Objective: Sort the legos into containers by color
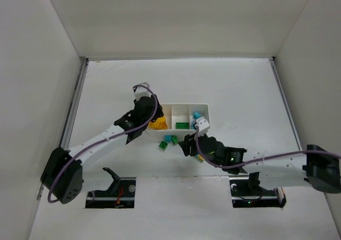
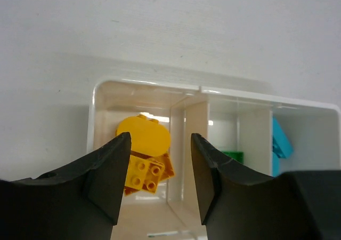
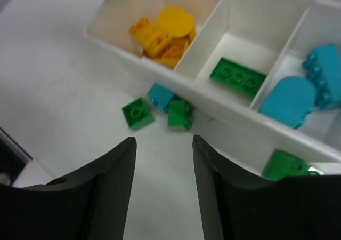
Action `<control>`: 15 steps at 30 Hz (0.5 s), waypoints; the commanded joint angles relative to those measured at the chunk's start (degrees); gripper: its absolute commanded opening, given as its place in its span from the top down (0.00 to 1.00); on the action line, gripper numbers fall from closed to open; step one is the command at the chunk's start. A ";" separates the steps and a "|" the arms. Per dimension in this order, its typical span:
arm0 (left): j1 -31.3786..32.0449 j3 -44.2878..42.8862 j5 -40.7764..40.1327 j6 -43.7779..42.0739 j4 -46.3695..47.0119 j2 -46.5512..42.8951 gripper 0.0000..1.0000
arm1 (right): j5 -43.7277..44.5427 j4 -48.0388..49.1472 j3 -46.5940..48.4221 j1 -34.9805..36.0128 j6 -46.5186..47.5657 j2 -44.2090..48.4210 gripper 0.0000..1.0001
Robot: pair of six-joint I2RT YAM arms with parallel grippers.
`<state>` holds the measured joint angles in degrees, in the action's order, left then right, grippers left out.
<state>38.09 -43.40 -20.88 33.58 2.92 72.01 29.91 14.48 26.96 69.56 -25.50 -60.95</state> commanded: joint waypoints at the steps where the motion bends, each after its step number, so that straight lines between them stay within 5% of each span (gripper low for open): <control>1: 2.12 1.90 -0.74 -0.10 1.48 -7.57 0.56 | -0.92 1.43 4.06 2.72 -0.52 -7.67 0.44; 5: 5.28 7.08 -0.74 1.31 0.34 -16.35 0.60 | 1.37 1.95 7.22 3.26 -2.10 -17.77 0.36; 15: 10.03 18.52 -0.74 6.40 -8.71 -36.40 0.58 | 8.23 3.09 13.64 2.82 -5.44 -33.79 0.34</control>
<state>47.13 -26.87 -21.04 37.87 -2.63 39.64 34.35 14.55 37.85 72.44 -29.36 -93.08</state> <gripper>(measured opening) 0.416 0.656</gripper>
